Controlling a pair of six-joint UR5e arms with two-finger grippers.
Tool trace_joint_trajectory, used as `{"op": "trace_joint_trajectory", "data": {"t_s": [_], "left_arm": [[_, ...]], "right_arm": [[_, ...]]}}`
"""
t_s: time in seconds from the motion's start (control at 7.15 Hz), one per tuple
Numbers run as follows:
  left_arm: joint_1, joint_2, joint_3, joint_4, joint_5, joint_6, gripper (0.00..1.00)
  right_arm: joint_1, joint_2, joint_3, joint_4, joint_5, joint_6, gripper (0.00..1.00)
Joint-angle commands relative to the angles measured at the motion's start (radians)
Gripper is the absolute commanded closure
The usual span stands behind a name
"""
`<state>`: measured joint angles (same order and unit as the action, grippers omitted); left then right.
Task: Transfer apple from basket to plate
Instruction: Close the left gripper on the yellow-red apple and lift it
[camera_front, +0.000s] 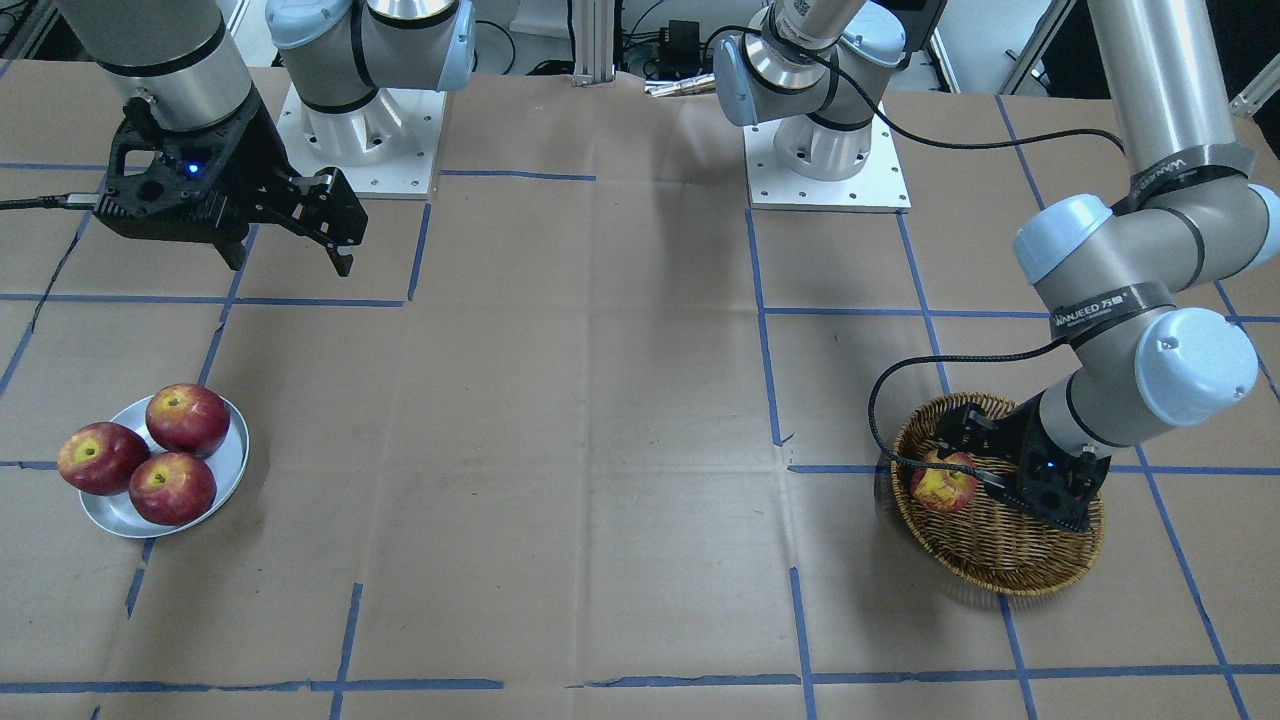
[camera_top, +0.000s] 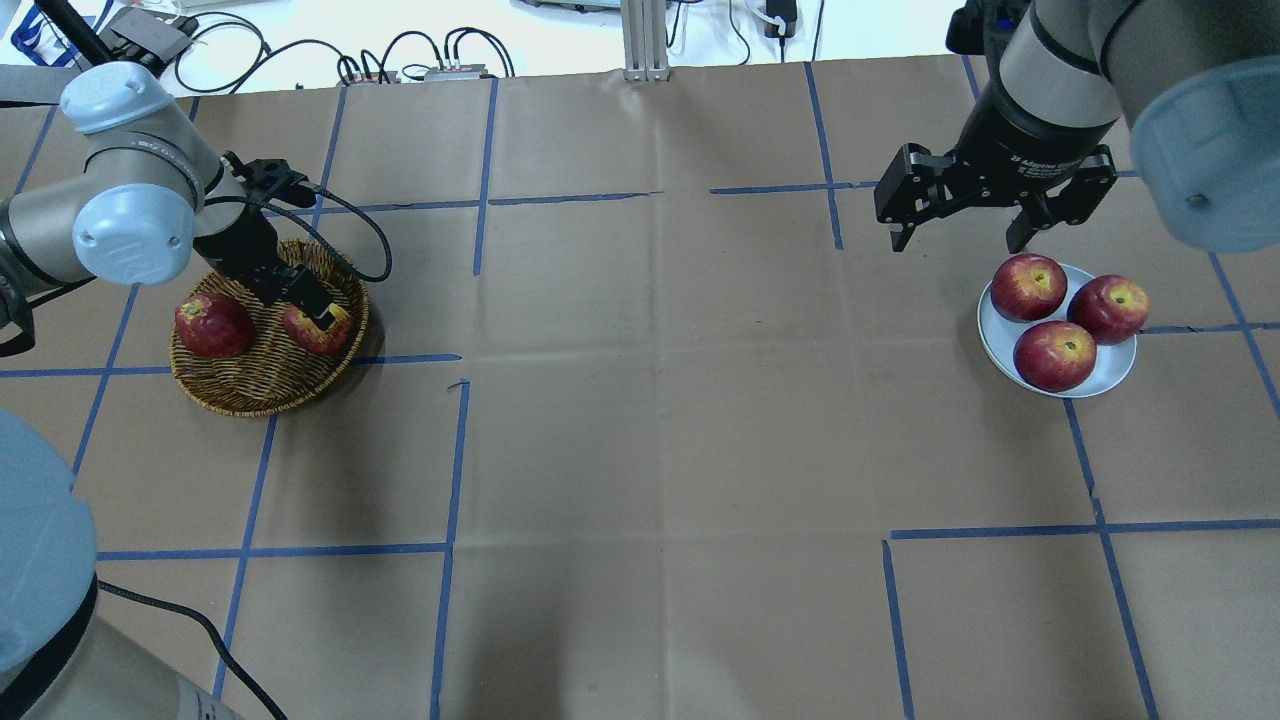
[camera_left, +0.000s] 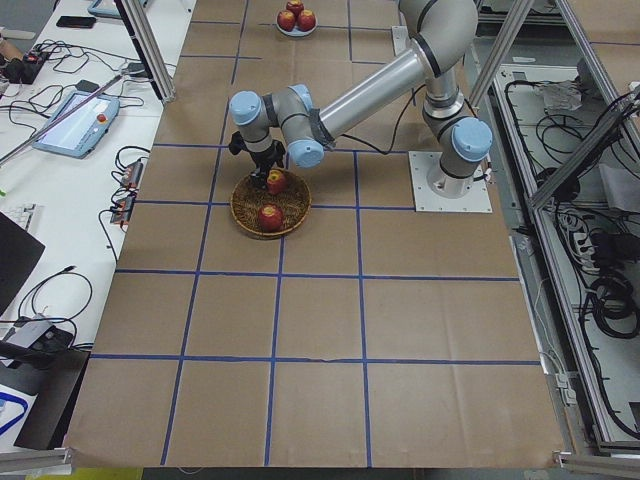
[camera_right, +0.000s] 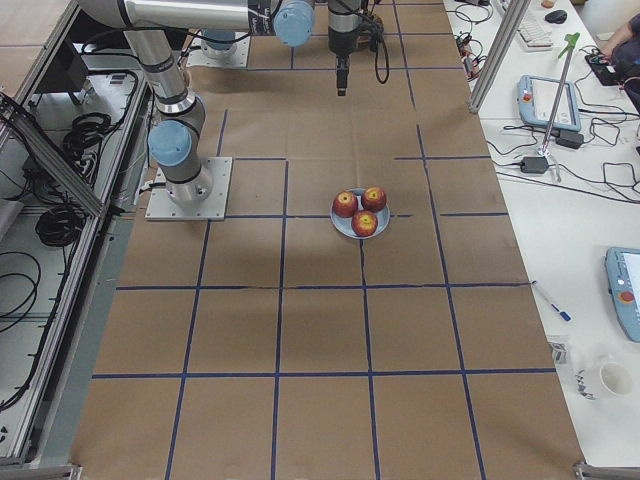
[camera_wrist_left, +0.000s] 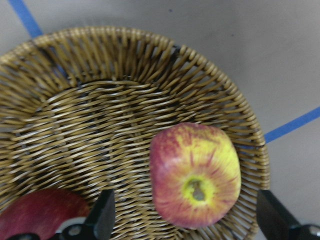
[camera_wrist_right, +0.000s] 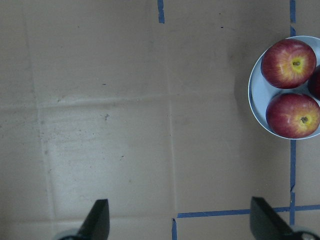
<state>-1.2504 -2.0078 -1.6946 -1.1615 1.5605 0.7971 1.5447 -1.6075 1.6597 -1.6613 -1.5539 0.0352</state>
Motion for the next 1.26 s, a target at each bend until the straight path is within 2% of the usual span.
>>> {"op": "trace_joint_trajectory", "data": {"t_s": [0.0,0.14,0.42,0.56,0.7,0.84,1.12], "left_arm": [[0.000,-0.049,0.007,0.011,0.003,-0.001,0.18],[-0.001,-0.043,0.004,0.009,0.012,-0.004,0.40],[-0.021,-0.019,0.028,-0.021,0.010,-0.062,0.56],[-0.042,0.022,0.047,-0.059,-0.002,-0.126,0.61],[-0.113,0.058,0.081,-0.117,0.012,-0.174,0.62],[-0.197,0.064,0.134,-0.192,0.012,-0.299,0.62],[-0.391,0.047,0.208,-0.227,0.001,-0.578,0.62]], "right_arm": [[0.000,-0.002,0.000,0.000,0.000,0.000,0.00],[0.000,0.000,0.000,0.000,0.000,0.000,0.00],[0.000,0.000,0.000,0.000,0.000,-0.001,0.00],[0.000,0.000,0.000,0.000,0.000,-0.001,0.00],[0.000,0.000,0.000,0.000,0.000,0.000,0.00],[0.000,0.001,0.000,0.000,0.000,0.000,0.00],[0.000,0.001,0.000,0.000,0.000,0.000,0.00]]}}
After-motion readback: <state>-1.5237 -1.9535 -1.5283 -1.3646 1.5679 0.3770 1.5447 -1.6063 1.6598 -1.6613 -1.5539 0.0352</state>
